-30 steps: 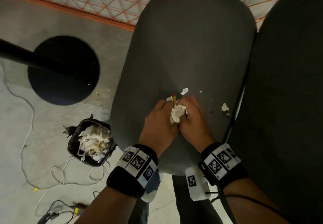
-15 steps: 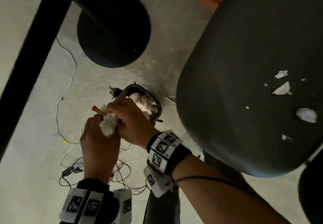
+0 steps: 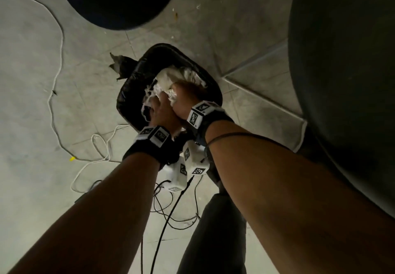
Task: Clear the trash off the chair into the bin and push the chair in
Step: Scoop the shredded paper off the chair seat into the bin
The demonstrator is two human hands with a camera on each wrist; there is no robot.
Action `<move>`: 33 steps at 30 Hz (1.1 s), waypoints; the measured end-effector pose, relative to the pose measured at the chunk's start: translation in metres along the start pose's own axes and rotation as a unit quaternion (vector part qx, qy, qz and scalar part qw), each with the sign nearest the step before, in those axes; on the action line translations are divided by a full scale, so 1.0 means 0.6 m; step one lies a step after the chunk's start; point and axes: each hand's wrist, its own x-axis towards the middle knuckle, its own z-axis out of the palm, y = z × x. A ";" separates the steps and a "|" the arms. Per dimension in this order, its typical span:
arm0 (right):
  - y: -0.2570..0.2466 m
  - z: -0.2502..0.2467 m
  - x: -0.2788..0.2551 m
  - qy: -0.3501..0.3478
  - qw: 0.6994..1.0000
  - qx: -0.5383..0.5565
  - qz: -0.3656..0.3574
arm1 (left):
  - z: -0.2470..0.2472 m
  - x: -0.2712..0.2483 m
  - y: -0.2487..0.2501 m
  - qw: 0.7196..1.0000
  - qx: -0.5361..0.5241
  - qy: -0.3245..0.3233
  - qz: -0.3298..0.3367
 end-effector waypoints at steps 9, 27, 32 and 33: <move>-0.031 -0.038 -0.062 -0.011 0.999 0.052 0.007 | -0.053 -0.064 0.000 0.996 -0.048 0.040 0.058; -0.117 -0.252 -0.285 -0.040 0.980 0.193 -0.005 | -0.179 -0.382 0.080 0.966 -0.181 0.151 0.104; -0.101 -0.380 -0.468 0.054 0.926 0.375 -0.001 | -0.212 -0.496 0.231 0.931 -0.266 0.106 0.228; -0.088 -0.410 -0.504 0.080 0.901 0.426 0.007 | -0.210 -0.510 0.270 0.925 -0.263 0.080 0.262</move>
